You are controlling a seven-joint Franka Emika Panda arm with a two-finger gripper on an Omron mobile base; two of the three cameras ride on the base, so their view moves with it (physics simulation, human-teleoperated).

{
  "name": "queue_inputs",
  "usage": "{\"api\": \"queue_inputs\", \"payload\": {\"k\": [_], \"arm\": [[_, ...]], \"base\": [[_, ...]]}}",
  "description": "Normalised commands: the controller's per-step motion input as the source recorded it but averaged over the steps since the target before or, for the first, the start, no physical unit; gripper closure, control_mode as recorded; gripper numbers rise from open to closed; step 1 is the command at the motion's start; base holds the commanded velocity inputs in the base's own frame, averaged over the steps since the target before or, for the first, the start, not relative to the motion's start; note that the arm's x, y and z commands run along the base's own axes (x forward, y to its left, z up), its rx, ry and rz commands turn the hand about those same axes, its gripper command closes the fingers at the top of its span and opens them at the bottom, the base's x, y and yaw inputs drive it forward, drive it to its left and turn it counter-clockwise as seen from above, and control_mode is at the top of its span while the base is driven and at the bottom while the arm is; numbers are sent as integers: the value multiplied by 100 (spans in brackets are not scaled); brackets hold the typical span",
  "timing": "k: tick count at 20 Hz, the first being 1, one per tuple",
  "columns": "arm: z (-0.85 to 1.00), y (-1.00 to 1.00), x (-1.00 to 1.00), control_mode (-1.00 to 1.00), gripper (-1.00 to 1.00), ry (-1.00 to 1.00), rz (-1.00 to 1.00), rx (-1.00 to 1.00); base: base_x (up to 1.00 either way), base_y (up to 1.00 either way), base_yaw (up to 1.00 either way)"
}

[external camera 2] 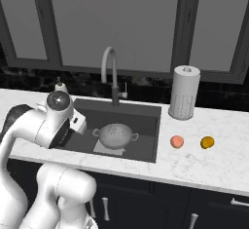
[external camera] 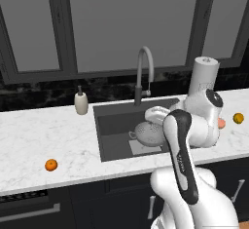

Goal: Put the colander in the sink, put the peach, mango, tangerine in the colander, and turn on the sink faucet and pour water over the colander.

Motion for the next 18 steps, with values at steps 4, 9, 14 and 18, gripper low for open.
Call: {"api": "queue_inputs", "payload": {"k": [4, 9, 14, 18], "arm": [[39, 100, -82, -100, -100, -3, 17, -29], [13, 100, -31, -100, -100, 1, 16, -27], [-26, 93, 0, -100, -100, 4, 2, -16], [-52, 79, 0, -100, -100, 5, 0, -4]], "base": [[0, 0, 0], [0, 0, 0], [0, 0, 0], [0, 0, 0]]}}
